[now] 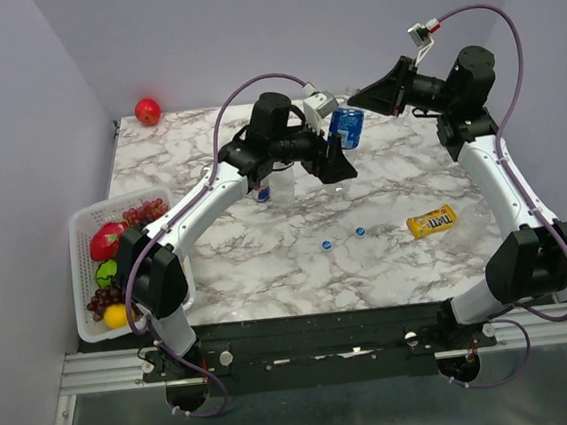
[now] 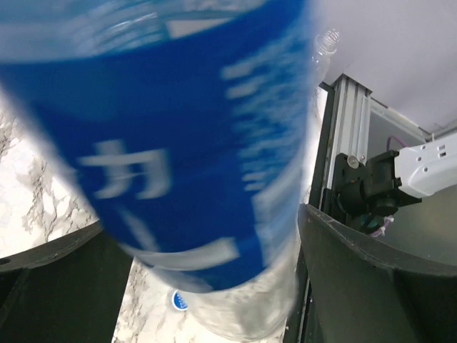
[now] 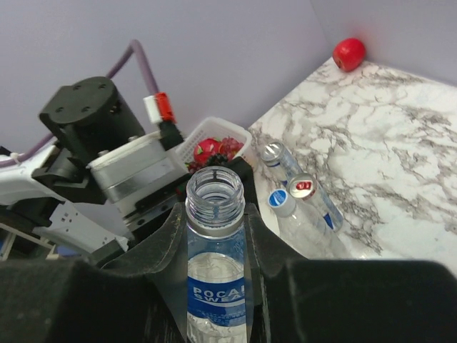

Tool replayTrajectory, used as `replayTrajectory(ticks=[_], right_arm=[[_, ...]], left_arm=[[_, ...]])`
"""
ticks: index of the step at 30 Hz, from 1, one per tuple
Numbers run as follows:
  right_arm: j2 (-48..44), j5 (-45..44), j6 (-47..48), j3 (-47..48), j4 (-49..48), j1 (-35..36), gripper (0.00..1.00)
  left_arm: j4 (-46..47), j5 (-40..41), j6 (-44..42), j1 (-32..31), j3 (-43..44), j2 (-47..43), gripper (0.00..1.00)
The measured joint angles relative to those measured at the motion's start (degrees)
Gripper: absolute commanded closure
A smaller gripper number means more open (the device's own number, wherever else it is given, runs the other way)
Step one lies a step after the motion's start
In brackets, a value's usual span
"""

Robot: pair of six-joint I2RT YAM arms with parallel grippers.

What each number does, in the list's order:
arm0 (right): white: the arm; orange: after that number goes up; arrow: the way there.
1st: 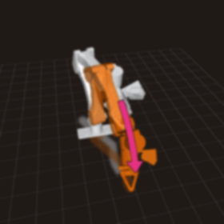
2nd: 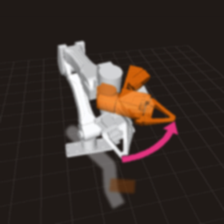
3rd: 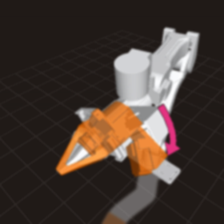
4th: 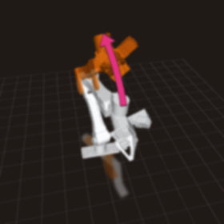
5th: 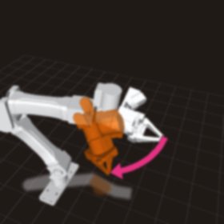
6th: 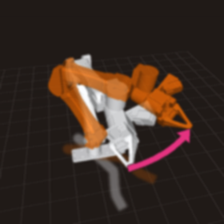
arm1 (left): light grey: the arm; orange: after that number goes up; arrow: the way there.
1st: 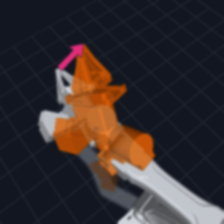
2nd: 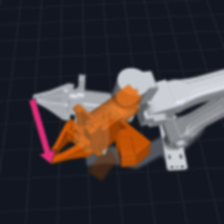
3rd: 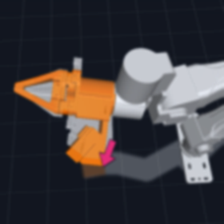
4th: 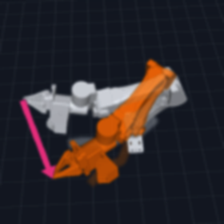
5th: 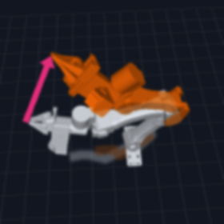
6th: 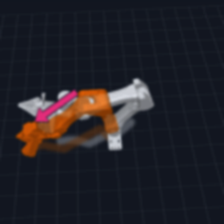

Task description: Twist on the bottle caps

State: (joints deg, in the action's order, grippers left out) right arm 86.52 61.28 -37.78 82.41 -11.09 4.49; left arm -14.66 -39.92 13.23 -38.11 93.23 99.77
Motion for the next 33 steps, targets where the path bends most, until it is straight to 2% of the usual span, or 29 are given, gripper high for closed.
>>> replayTrajectory(ticks=[3, 7, 16, 21, 23, 25, 28, 29, 30, 32, 33], right_arm=[[-0.33, -0.24, -2.03, -0.66, -3.08, 0.07, 1.0], [-0.26, -0.55, -4.04, -0.68, -4.96, 0.07, 1.0], [-0.26, -0.57, -5.75, -2.25, -6.21, 0.07, 1.0], [-0.26, -0.55, -6.12, -2.89, -6.86, 0.07, 1.0], [-0.26, -0.55, -6.14, -2.89, -7.06, 0.17, 0.83], [-0.26, -0.37, -5.99, -2.89, -7.34, 0.31, 0.51], [-0.42, 0.9, -3.98, -2.82, -6.38, 0.31, 0.36], [-0.7, 1.64, -2.62, -2.75, -5.66, 0.13, 0.23], [-1.07, 2.56, -1.01, -2.73, -5.09, -0.15, 0.2], [-2.58, 4.22, 2.82, -2.47, -3.56, -0.57, 0.01], [-3.78, 4.57, 6.34, -1.9, -1.46, -0.85, 0.01]], left_arm=[[0.68, -0.85, 1.31, 0.87, -0.5, 0.0, 0.01], [3.28, -3.82, 2.4, 1.29, -0.52, 0.02, 0.14], [9.44, -11.45, 4.22, 1.29, -1.55, 1.03, 0.25], [10.49, -12.41, 4.72, 1.42, -1.55, 1.95, 0.4], [10.69, -12.37, 4.83, 1.51, -1.55, 1.95, 0.46], [10.71, -12.13, 4.83, 1.73, -1.57, 1.95, 0.48], [10.97, -11.72, 3.91, 2.21, -2.91, 1.4, 0.55], [10.4, -11.32, 3.15, 2.45, -3.72, 0.94, 0.56], [9.49, -11.04, 2.38, 2.62, -4.35, 0.46, 0.57], [6.8, -9.86, -0.24, 3.41, -5.25, -1.11, 0.68], [5.42, -8.72, -3.1, 4.11, -6.43, -2.91, 0.74]])
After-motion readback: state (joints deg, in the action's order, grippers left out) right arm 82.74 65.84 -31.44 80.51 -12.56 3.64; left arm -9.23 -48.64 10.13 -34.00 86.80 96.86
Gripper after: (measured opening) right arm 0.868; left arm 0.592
